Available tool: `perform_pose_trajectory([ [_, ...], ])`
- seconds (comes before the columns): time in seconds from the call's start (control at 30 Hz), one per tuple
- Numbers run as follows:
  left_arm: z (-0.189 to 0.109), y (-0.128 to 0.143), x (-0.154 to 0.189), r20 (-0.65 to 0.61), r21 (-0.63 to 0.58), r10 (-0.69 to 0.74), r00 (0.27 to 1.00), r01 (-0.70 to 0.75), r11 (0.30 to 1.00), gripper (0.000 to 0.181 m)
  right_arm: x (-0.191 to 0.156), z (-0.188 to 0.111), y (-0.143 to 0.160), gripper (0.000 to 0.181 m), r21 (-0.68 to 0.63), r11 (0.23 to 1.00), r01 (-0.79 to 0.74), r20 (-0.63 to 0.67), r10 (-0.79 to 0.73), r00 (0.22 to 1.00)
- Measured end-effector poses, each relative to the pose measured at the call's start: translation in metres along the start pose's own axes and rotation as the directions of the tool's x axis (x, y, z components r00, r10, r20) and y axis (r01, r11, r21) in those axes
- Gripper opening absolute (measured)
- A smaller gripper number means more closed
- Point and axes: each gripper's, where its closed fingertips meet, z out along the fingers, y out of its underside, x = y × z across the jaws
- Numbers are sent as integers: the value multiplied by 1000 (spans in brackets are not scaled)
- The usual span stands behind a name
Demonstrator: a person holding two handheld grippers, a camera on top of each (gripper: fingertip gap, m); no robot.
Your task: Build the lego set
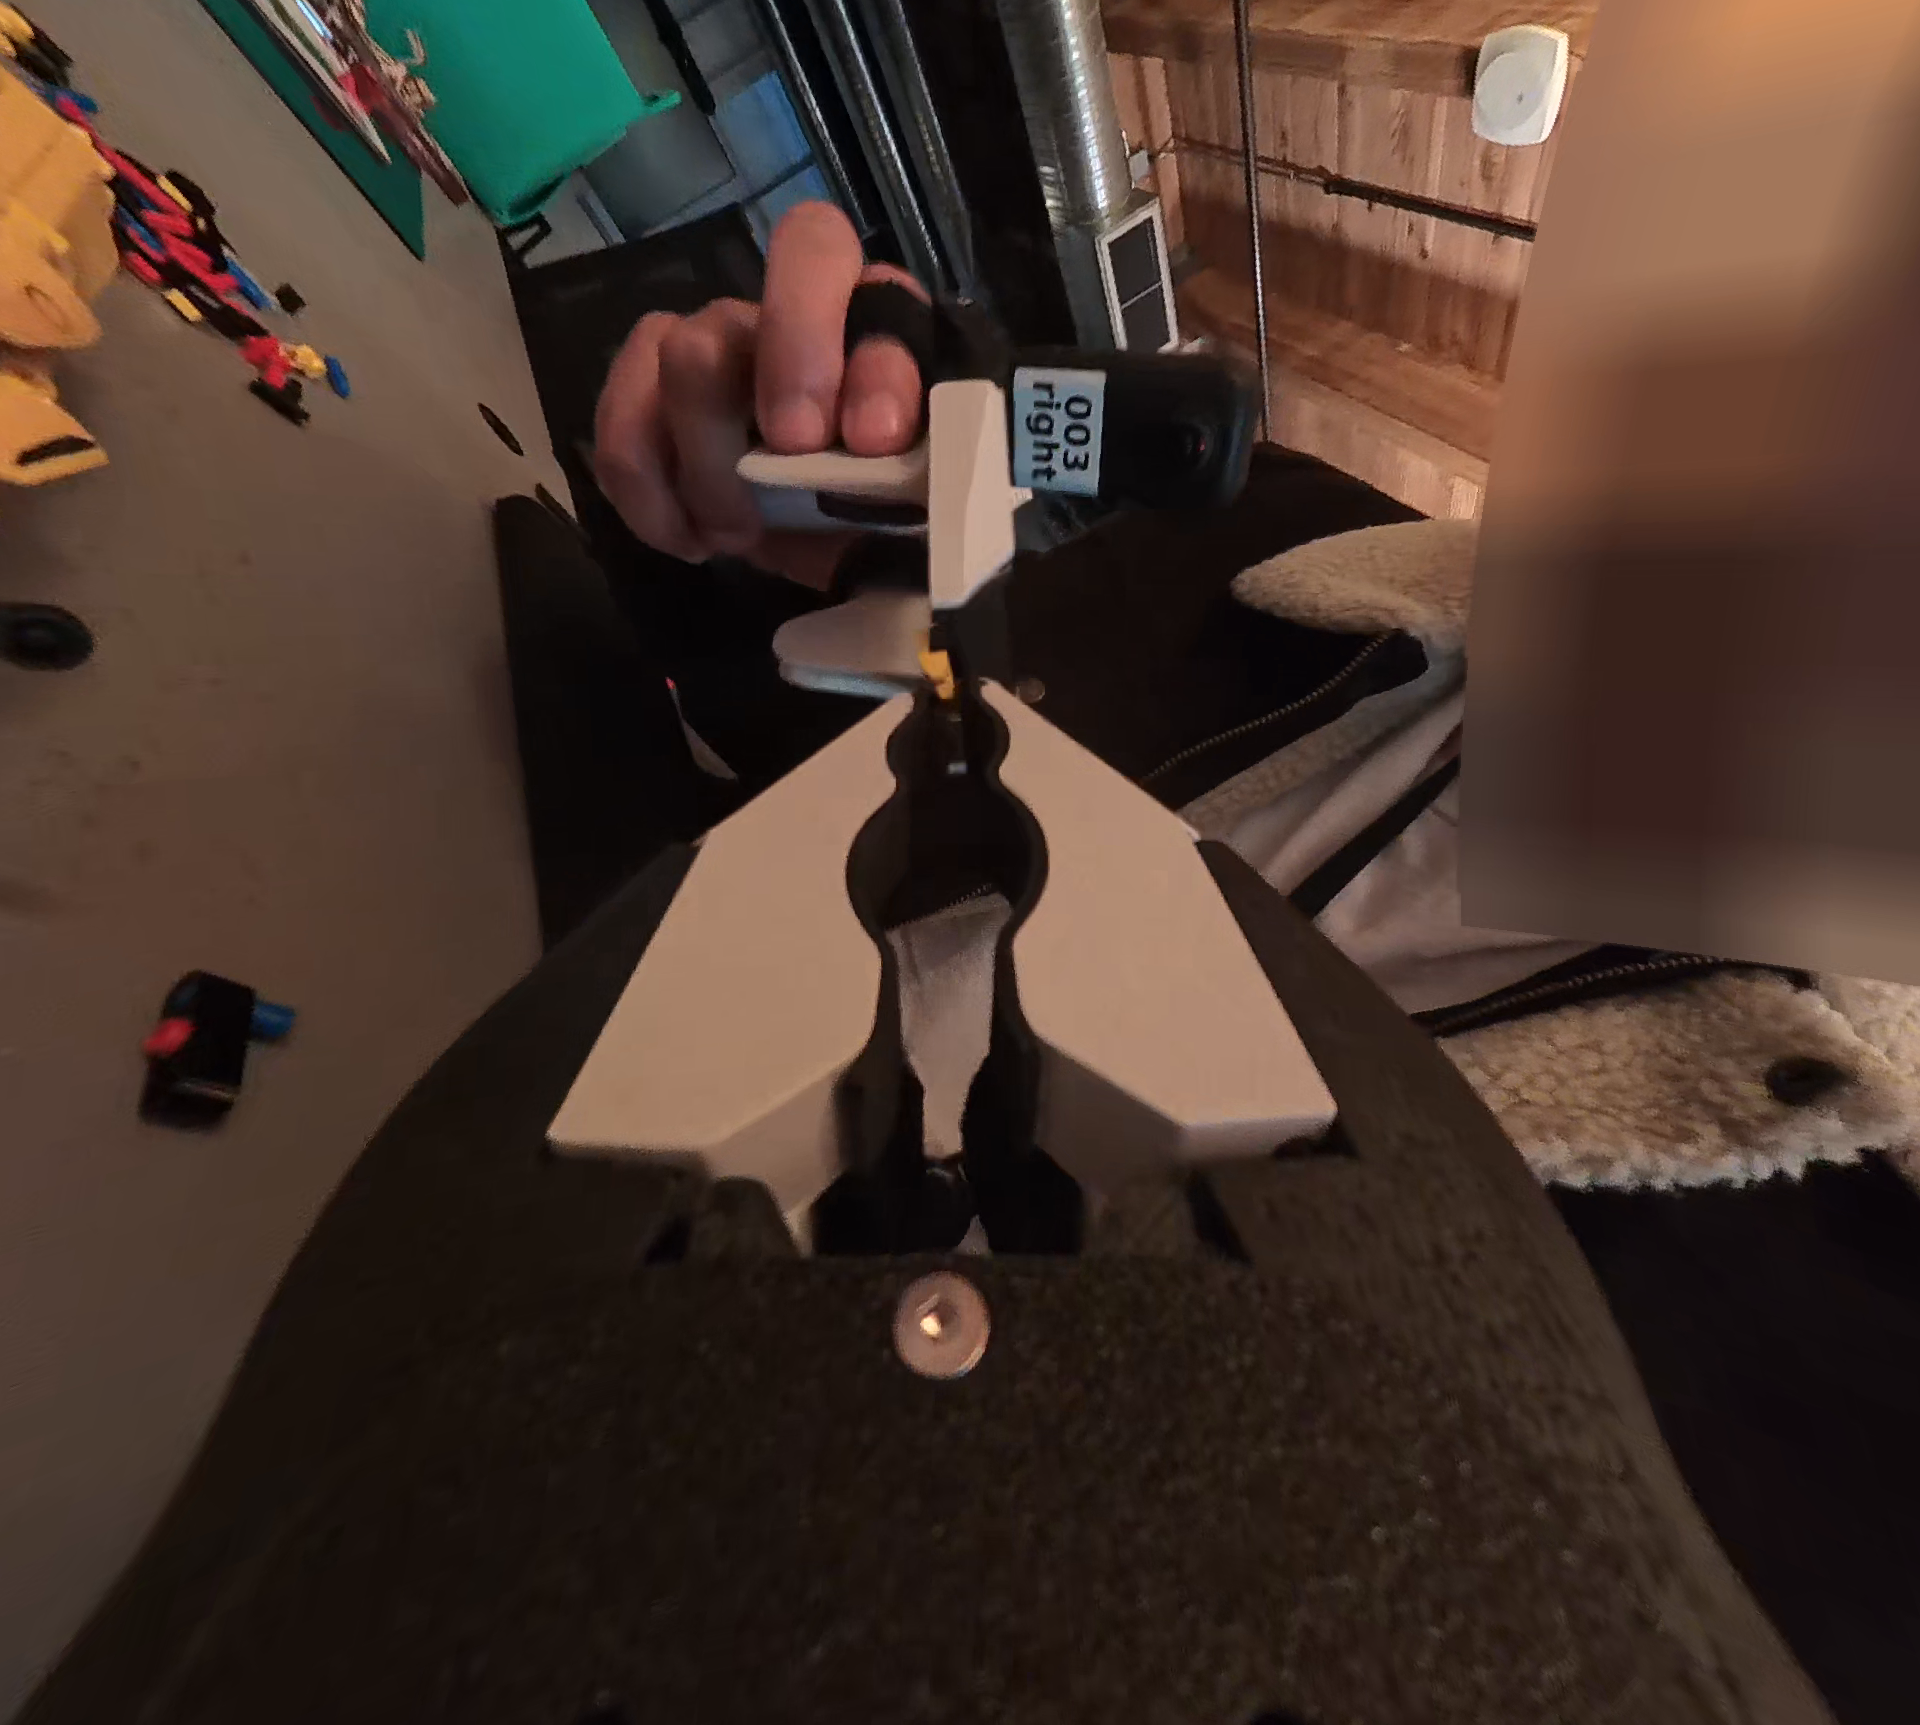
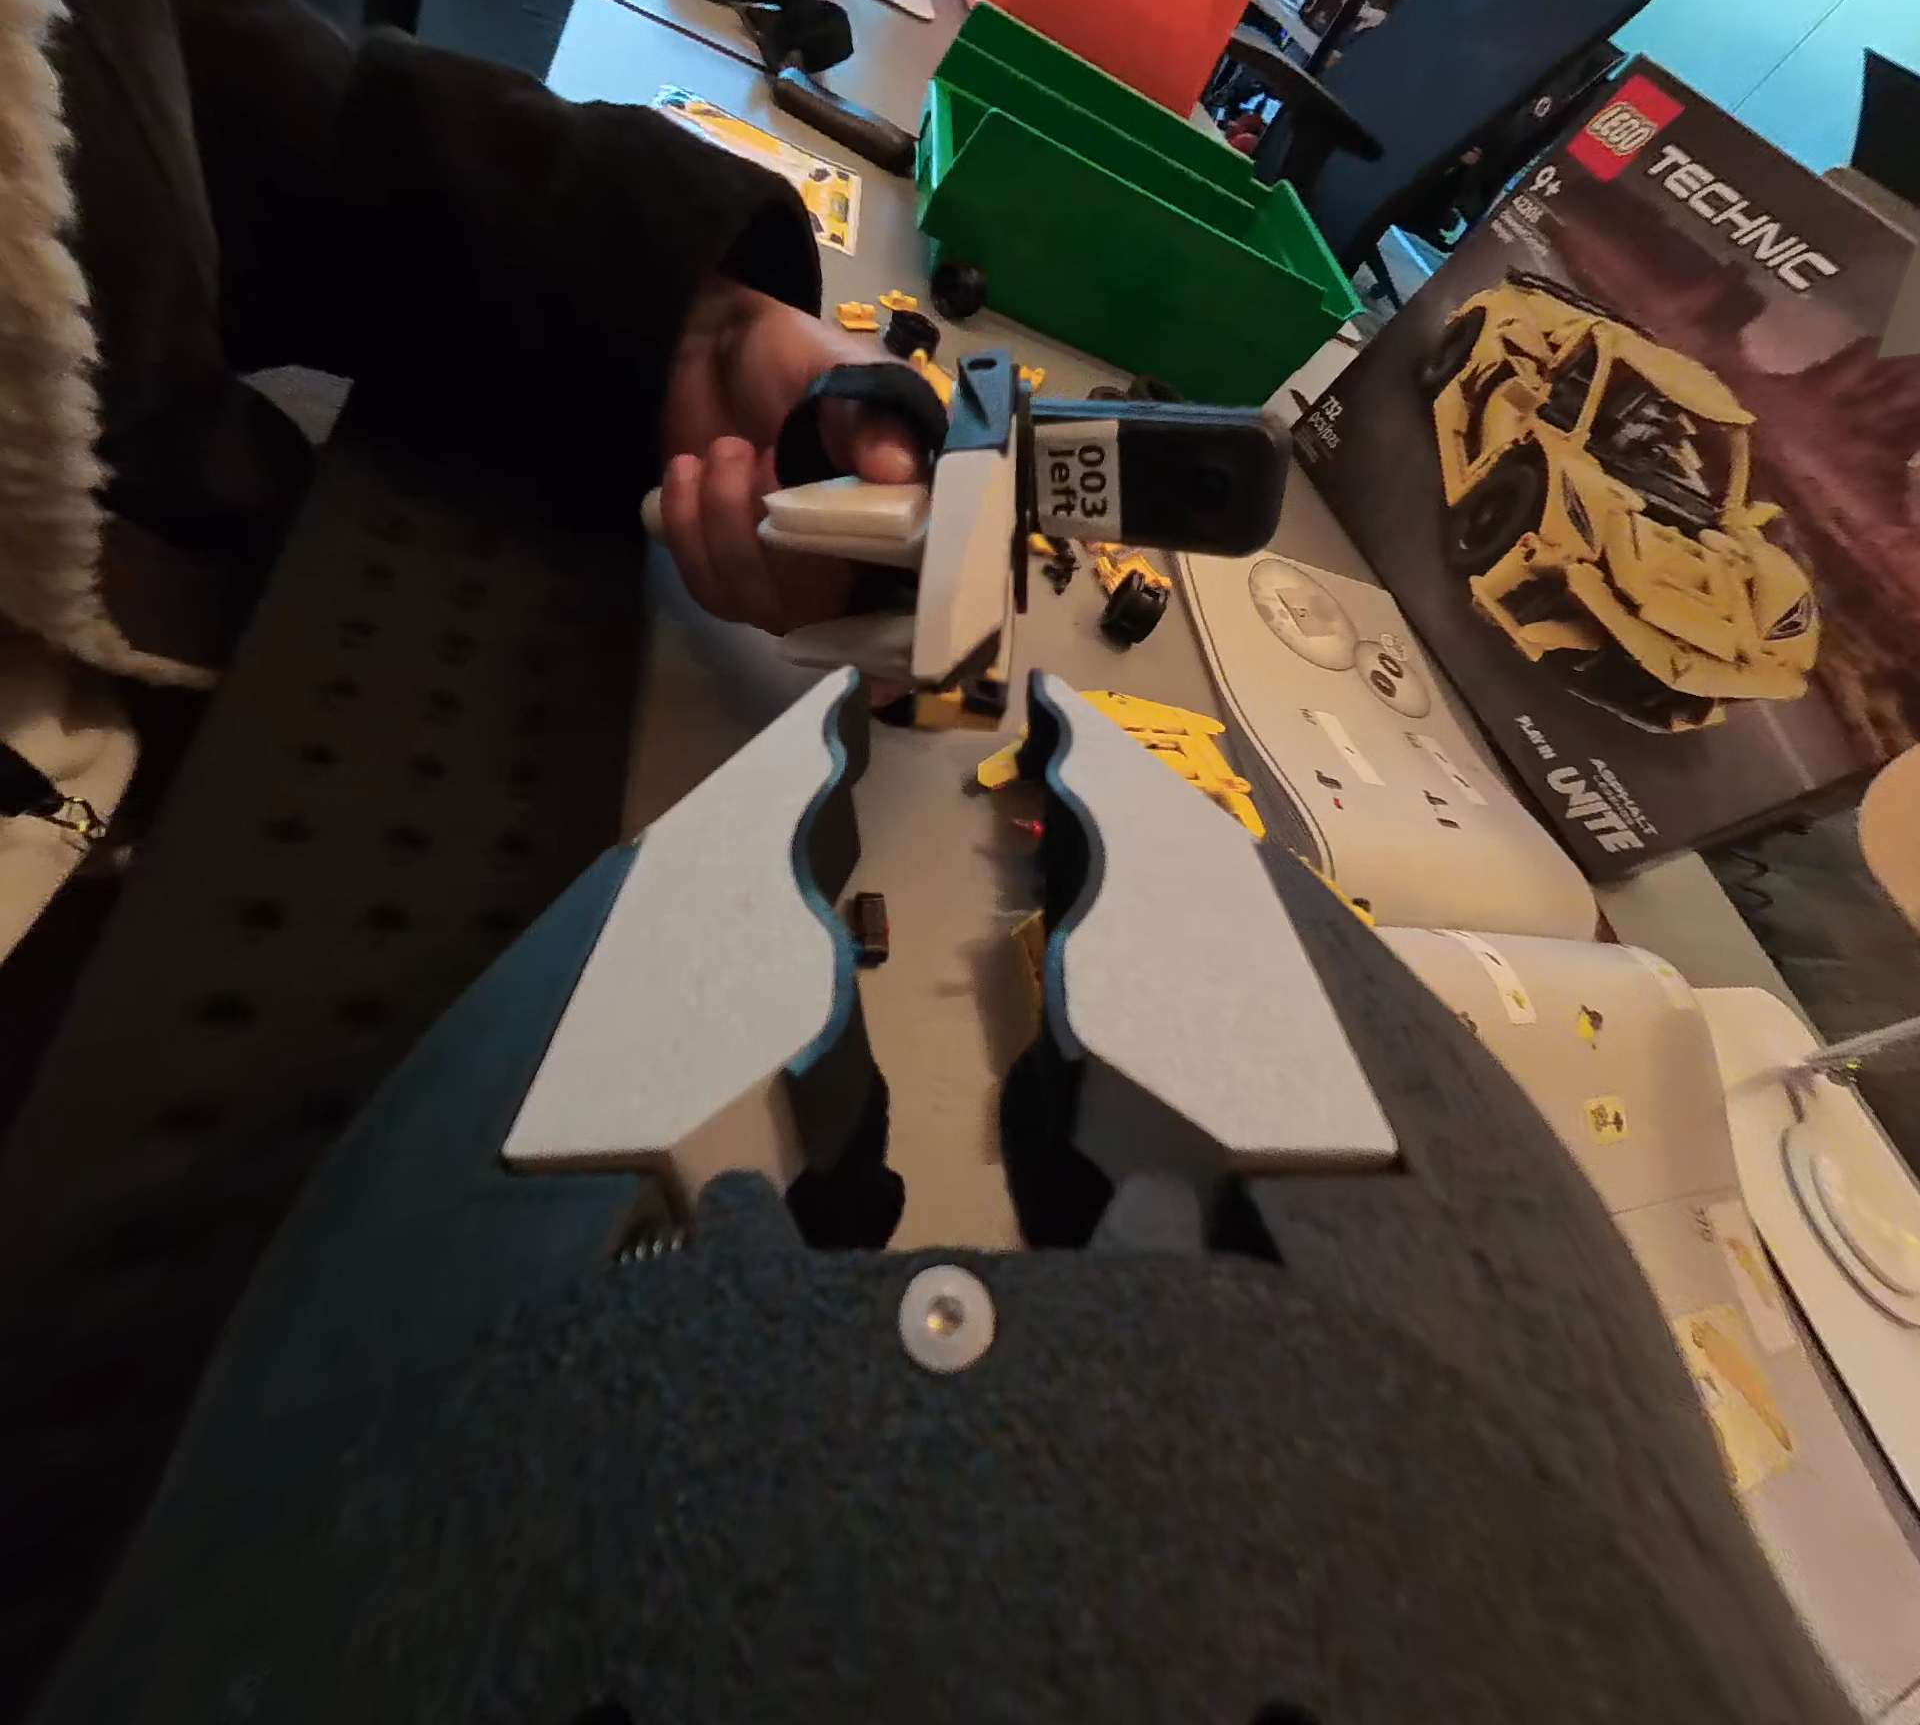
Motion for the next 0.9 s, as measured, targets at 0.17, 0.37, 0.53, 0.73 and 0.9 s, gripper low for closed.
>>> perform_pose_trajectory([
  [0.17,2,5,-4,21,-28,4,1000,-3,1000,5,-3,0,4,16,-3,1000,-25,39,25,999],
  [0.37,3,6,-7,44,-40,16,999,-14,999,5,-5,0,9,16,-9,999,-34,33,34,999],
  [0.53,2,5,-8,51,-35,10,999,-8,999,5,-4,0,10,16,-10,1000,-26,24,27,999],
  [0.73,2,2,-13,80,-12,-6,997,7,1000,5,0,-1,15,15,-29,999,-26,16,26,1000],
  [0.9,2,-1,-13,67,9,-33,997,32,999,24,1,1,25,15,-87,996,31,-13,-32,999],
])
